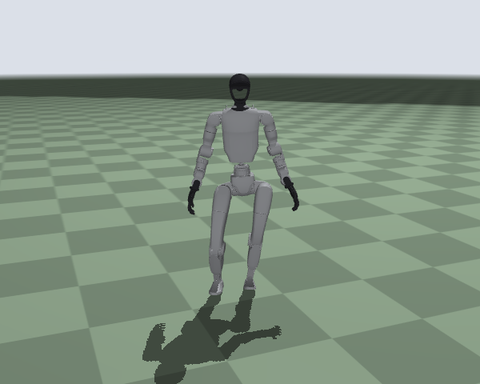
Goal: Walk
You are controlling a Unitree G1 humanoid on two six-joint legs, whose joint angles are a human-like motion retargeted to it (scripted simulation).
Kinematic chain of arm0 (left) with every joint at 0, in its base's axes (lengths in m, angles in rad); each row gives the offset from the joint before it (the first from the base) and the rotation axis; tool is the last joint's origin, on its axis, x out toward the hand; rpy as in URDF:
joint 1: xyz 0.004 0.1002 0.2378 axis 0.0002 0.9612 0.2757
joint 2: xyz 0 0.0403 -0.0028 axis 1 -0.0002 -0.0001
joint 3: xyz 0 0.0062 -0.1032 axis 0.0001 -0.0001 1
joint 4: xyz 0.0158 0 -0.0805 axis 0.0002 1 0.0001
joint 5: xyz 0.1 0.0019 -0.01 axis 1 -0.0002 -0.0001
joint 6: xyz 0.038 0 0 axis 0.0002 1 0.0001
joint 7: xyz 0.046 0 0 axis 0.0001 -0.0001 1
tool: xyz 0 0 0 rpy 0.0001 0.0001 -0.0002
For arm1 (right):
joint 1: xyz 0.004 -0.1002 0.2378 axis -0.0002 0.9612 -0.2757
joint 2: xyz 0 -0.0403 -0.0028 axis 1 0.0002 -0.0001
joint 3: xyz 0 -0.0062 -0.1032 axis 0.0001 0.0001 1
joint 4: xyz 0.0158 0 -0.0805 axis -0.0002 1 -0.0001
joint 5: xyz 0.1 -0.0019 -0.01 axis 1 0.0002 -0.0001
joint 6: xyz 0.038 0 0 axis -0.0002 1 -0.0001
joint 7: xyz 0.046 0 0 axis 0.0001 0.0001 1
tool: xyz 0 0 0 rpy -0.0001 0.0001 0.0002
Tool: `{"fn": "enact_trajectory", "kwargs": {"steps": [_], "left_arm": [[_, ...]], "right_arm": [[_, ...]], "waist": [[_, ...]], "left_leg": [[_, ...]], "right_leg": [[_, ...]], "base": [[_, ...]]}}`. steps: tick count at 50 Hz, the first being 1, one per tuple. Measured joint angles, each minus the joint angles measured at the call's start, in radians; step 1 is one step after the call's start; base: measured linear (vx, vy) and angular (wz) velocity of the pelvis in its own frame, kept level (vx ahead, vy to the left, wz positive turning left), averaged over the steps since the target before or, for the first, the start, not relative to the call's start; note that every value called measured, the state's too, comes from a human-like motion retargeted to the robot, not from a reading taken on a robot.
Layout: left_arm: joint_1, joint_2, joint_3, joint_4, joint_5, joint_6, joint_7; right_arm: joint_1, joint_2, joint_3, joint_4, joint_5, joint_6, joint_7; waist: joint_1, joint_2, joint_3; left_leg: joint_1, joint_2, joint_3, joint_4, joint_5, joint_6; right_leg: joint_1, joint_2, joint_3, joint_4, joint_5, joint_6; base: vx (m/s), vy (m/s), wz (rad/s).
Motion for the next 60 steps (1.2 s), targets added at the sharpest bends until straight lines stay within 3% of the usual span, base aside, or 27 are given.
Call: {"fn": "enact_trajectory", "kwargs": {"steps": [8, 17, 25, 32, 35, 44, 49, 55, 60], "left_arm": [[-0.009, 0.011, -0.004, -0.007, 0.019, -0.011, 0.013], [0.002, -0.01, 0.024, 0.035, 0.006, -0.002, 0.01], [0.037, -0.029, -0.003, 0.06, 0.007, 0.001, -0.007], [0.05, -0.041, -0.034, 0.06, 0.02, 0.006, -0.028], [0.062, -0.05, -0.041, 0.067, 0.021, 0.009, -0.034], [0.08, -0.064, -0.054, 0.121, 0.018, 0.018, -0.057], [0.096, -0.069, -0.045, 0.136, 0.007, 0.02, -0.062], [0.101, -0.067, -0.019, 0.144, -0.027, 0.021, -0.057], [0.103, -0.07, 0.002, 0.128, -0.057, 0.017, -0.051]], "right_arm": [[0.024, 0.01, -0.028, 0.036, 0.002, 0.013, -0.003], [0.021, 0.019, -0.042, 0.054, -0.011, 0.013, -0.011], [0.01, 0.023, -0.013, 0.027, -0.042, 0.012, -0.025], [-0.04, 0.007, 0.001, 0.015, -0.056, 0.015, -0.03], [-0.057, 0.002, 0.006, 0.006, -0.059, 0.013, -0.033], [-0.098, -0.009, 0.038, -0.02, -0.063, -0.007, -0.016], [-0.093, -0.006, 0.053, -0.03, -0.064, -0.011, -0.006], [-0.067, 0.01, 0.053, -0.011, -0.054, -0.008, 0.005], [-0.028, 0.024, 0.043, 0.017, -0.042, -0.001, 0.02]], "waist": [[-0.023, 0.027, -0.004], [-0.007, 0.058, 0.007], [0.044, 0.129, 0.011], [0.122, 0.148, 0.022], [0.15, 0.138, 0.027], [0.18, 0.069, 0.003], [0.184, 0.056, -0.02], [0.19, 0.013, -0.043], [0.178, -0.039, -0.056]], "left_leg": [[0.057, 0.037, -0.053, 0.057, -0.09, -0.002], [0.122, 0.121, -0.052, 0.232, -0.149, -0.046], [-0.052, 0.296, 0.003, 0.731, -0.057, -0.128], [-0.281, 0.397, 0.059, 0.897, -0.129, -0.083], [-0.361, 0.393, 0.08, 0.834, -0.158, -0.073], [-0.506, 0.264, 0.096, 0.4, -0.059, -0.106], [-0.541, 0.222, 0.078, 0.306, -0.019, -0.118], [-0.509, 0.16, 0.093, 0.329, 0.041, -0.09], [-0.448, 0.075, 0.11, 0.355, 0.041, -0.041]], "right_leg": [[-0.094, 0.11, 0.065, -0.239, 0.094, 0.048], [0.029, 0.206, 0.044, -0.243, 0.142, 0.004], [0.157, 0.339, -0.003, -0.305, 0.116, -0.053], [0.286, 0.388, 0.001, -0.446, 0.122, -0.059], [0.328, 0.382, 0.011, -0.473, 0.107, -0.052], [0.413, 0.304, 0.036, -0.538, 0.049, -0.034], [0.43, 0.285, 0.053, -0.478, -0.014, -0.037], [0.454, 0.22, 0.055, -0.351, -0.069, -0.024], [0.44, 0.127, 0.053, -0.14, 0.046, 0.049]], "base": [[0.32, -0.1, 0.24], [0.28, -0.1, 0.16], [0.27, -0.07, 0.09], [0.31, -0.06, -0.05], [0.36, -0.03, -0.11], [0.4, 0.0, -0.09], [0.4, 0.04, -0.17], [0.43, 0.07, -0.21], [0.4, 0.11, -0.09]]}}
